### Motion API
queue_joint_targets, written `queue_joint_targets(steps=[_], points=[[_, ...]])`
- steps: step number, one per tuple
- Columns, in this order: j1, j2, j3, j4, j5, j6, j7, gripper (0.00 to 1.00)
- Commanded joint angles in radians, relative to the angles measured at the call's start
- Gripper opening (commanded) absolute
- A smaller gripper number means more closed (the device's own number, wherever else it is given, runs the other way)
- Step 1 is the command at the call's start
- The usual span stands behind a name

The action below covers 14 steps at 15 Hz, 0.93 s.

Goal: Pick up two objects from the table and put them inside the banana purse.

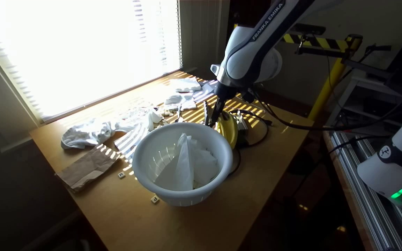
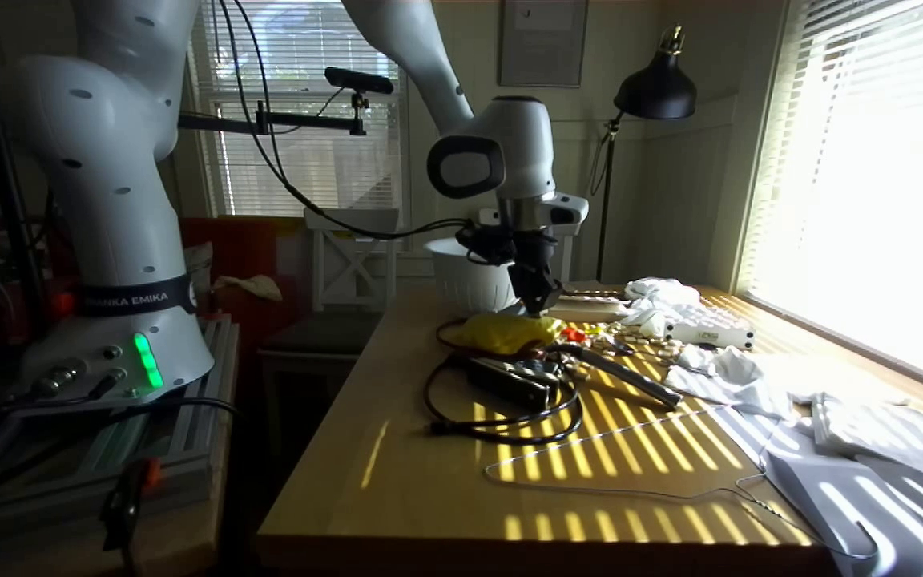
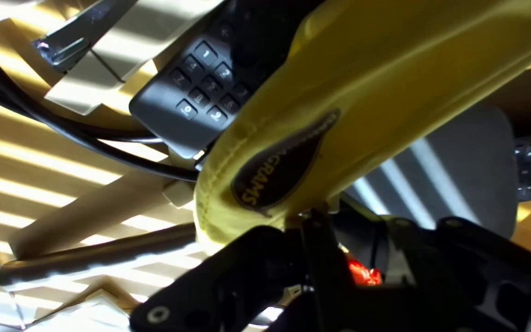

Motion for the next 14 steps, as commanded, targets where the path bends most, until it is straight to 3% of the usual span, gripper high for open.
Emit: queue_joint_targets(steps=[1, 5, 9, 14], points=[[-0.050, -0.073, 0.035, -0.028, -0.147, -0.063, 0.082, 0.03], [-0.093, -0.150, 0.085, -0.043, -0.156, -0.133, 0.036, 0.03], [-0.098, -0.188, 0.091, -0.059, -0.118, -0.198, 0.002, 0.03], [-0.092, -0.105, 0.121, -0.050, -0.043, -0.008, 0.027, 0.03]])
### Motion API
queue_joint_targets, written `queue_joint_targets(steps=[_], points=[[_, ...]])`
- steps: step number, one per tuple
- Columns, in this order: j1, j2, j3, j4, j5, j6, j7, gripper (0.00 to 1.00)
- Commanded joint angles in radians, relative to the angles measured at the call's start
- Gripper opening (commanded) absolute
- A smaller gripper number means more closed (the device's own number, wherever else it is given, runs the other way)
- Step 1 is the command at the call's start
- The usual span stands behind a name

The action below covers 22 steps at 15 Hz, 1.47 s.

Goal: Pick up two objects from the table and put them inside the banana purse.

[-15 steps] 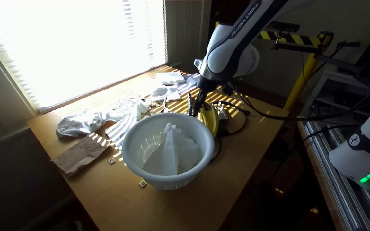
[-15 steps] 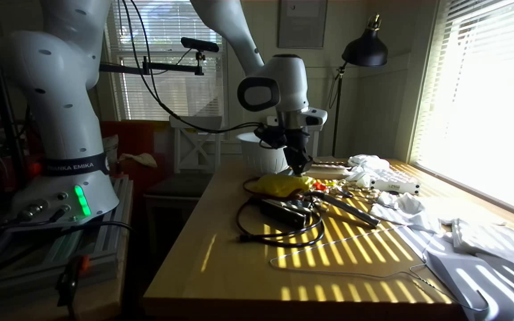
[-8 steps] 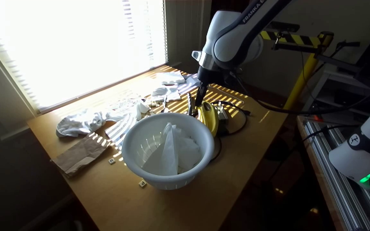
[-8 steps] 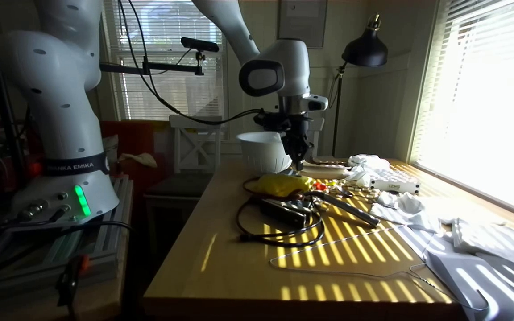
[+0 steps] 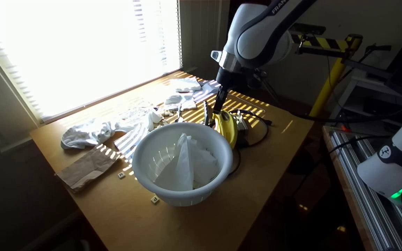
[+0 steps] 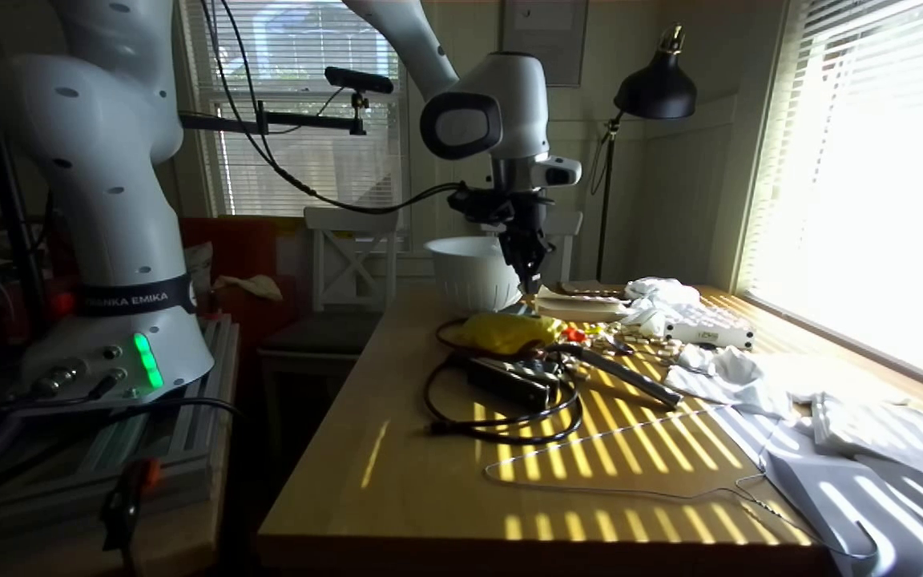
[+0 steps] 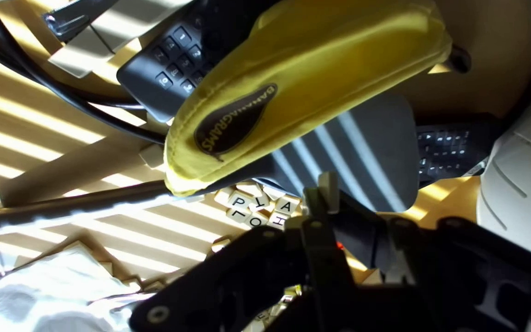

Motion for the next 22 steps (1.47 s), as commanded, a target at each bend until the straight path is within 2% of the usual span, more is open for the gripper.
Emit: queue_joint_targets(steps=[1, 3, 5, 10, 13, 14, 16, 19, 22], points=[[-0.014, 0.063, 0.041, 0.000, 0.042, 0.112, 0.015, 0.03], [-0.022, 0.106, 0.055, 0.010, 0.021, 0.144, 0.037, 0.03], [-0.007, 0.156, 0.048, 0.027, 0.051, 0.187, 0.020, 0.03], [-0.006, 0.208, 0.047, 0.062, 0.057, 0.233, 0.036, 0.03], [0.012, 0.173, 0.006, 0.048, 0.022, 0.184, 0.044, 0.03], [-0.030, 0.155, 0.031, 0.034, -0.062, 0.168, 0.102, 0.03], [-0.035, 0.125, 0.023, 0.023, -0.106, 0.129, 0.118, 0.03], [-0.059, 0.077, 0.035, 0.017, -0.121, 0.042, 0.106, 0.03], [-0.055, 0.045, 0.025, 0.018, -0.115, -0.043, 0.092, 0.03]])
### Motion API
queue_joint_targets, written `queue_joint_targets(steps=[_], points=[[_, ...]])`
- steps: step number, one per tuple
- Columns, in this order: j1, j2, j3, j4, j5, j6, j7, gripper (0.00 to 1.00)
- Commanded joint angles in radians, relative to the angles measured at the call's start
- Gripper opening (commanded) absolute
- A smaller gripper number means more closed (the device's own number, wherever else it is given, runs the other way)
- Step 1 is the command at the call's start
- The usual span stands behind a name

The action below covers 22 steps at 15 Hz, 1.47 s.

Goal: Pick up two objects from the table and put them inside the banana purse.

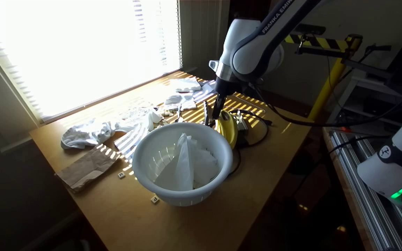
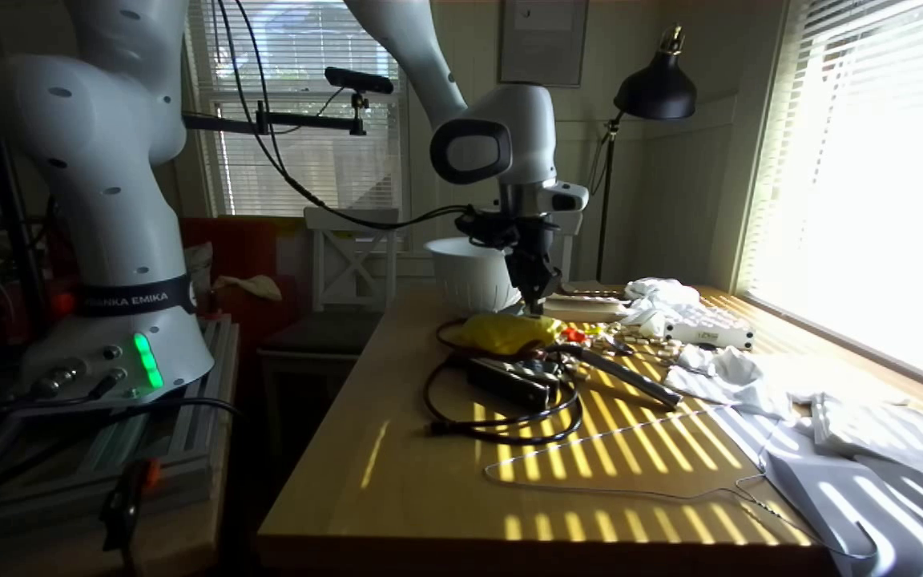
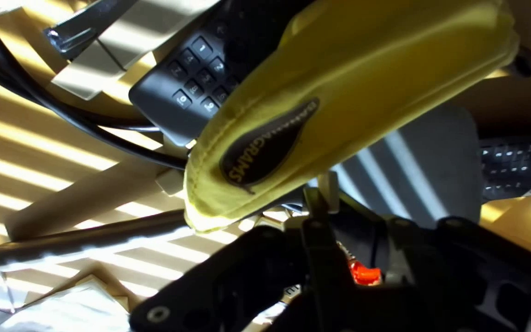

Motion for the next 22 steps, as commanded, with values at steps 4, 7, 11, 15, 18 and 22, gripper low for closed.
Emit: queue_joint_targets(steps=[4, 7, 11, 15, 18, 22], points=[[0.002, -0.057, -0.011, -0.026, -0.012, -0.135, 0.011, 0.03], [-0.010, -0.060, 0.014, -0.024, 0.048, -0.102, -0.014, 0.03], [-0.001, -0.046, 0.012, -0.003, 0.069, -0.048, 0.014, 0.03], [0.016, 0.030, -0.011, 0.013, 0.022, 0.074, 0.076, 0.03], [-0.011, 0.012, 0.014, -0.003, 0.026, 0.059, 0.058, 0.03], [-0.004, 0.024, 0.009, 0.001, 0.014, 0.045, 0.080, 0.03]])
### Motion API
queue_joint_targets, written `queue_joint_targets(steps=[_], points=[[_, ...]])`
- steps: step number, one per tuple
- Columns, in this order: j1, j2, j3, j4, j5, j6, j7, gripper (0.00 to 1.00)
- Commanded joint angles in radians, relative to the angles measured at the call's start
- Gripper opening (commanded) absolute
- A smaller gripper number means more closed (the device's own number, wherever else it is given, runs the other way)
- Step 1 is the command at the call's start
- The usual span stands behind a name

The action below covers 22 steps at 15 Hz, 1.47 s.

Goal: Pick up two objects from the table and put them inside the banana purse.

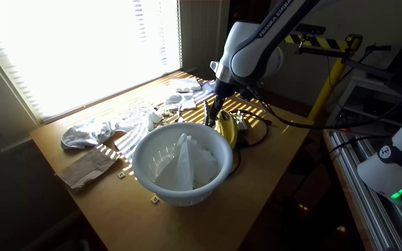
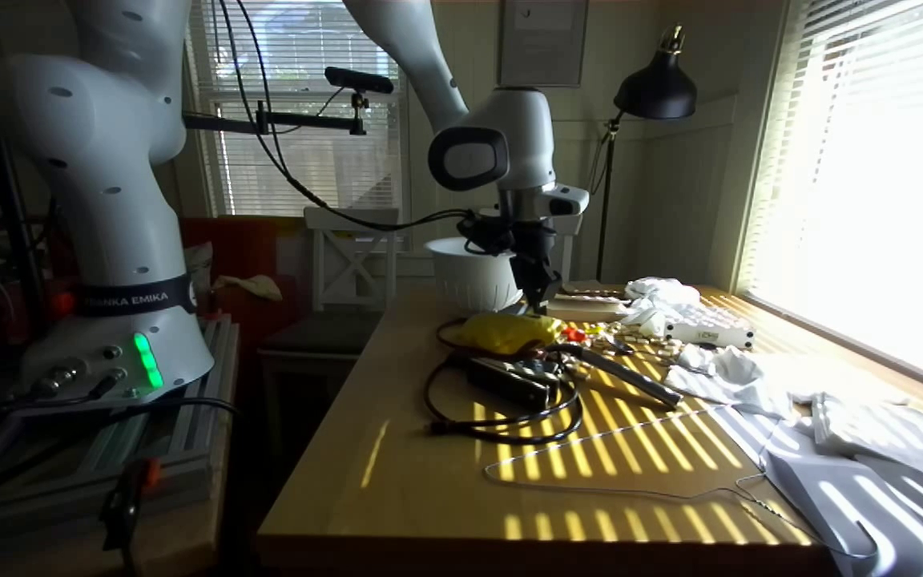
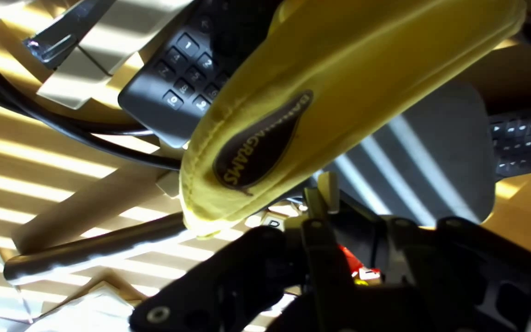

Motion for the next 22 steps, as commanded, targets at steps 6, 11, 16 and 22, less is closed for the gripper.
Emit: queue_joint_targets(steps=[6, 11, 16, 22], points=[[0.007, 0.000, -0.029, 0.003, -0.090, -0.085, 0.053, 0.03], [0.024, -0.027, -0.070, -0.004, -0.171, -0.176, 0.068, 0.03], [0.005, -0.084, -0.061, -0.008, -0.165, -0.331, -0.001, 0.03], [0.027, -0.086, -0.078, -0.021, -0.194, -0.474, -0.019, 0.03]])
